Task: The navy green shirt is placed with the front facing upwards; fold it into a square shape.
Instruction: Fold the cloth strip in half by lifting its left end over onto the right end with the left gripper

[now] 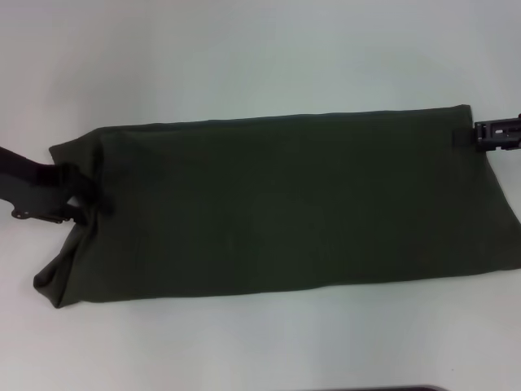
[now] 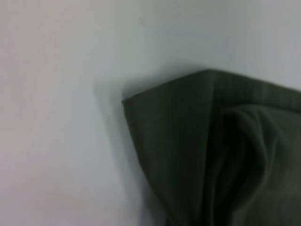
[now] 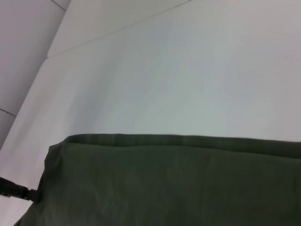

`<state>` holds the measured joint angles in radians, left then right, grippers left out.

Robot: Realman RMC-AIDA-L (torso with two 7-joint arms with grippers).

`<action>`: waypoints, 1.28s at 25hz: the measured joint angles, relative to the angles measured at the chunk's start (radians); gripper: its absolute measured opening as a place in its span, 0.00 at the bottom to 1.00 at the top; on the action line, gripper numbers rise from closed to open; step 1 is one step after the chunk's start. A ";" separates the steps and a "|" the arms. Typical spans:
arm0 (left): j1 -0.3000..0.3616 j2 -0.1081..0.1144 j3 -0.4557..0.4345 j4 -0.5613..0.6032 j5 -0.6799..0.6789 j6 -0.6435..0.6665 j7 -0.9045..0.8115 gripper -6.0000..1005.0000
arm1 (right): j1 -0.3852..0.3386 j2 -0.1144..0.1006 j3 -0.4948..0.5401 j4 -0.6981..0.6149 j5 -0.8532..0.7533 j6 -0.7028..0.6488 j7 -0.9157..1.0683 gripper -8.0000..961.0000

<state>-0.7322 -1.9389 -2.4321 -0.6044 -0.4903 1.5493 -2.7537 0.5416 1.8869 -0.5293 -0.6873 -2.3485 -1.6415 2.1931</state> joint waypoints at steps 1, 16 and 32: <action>-0.002 -0.001 0.012 -0.001 0.001 0.001 -0.004 0.38 | 0.000 0.000 0.000 0.000 0.000 -0.001 0.001 0.94; -0.002 0.009 -0.007 -0.007 -0.081 0.064 0.034 0.04 | 0.000 -0.005 0.000 0.001 0.000 -0.003 -0.001 0.94; 0.039 0.080 -0.047 -0.009 -0.077 0.081 0.046 0.04 | -0.005 -0.005 0.000 0.000 0.000 -0.003 0.005 0.93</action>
<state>-0.6933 -1.8585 -2.4791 -0.6131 -0.5674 1.6299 -2.7082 0.5368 1.8821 -0.5293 -0.6873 -2.3484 -1.6444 2.1982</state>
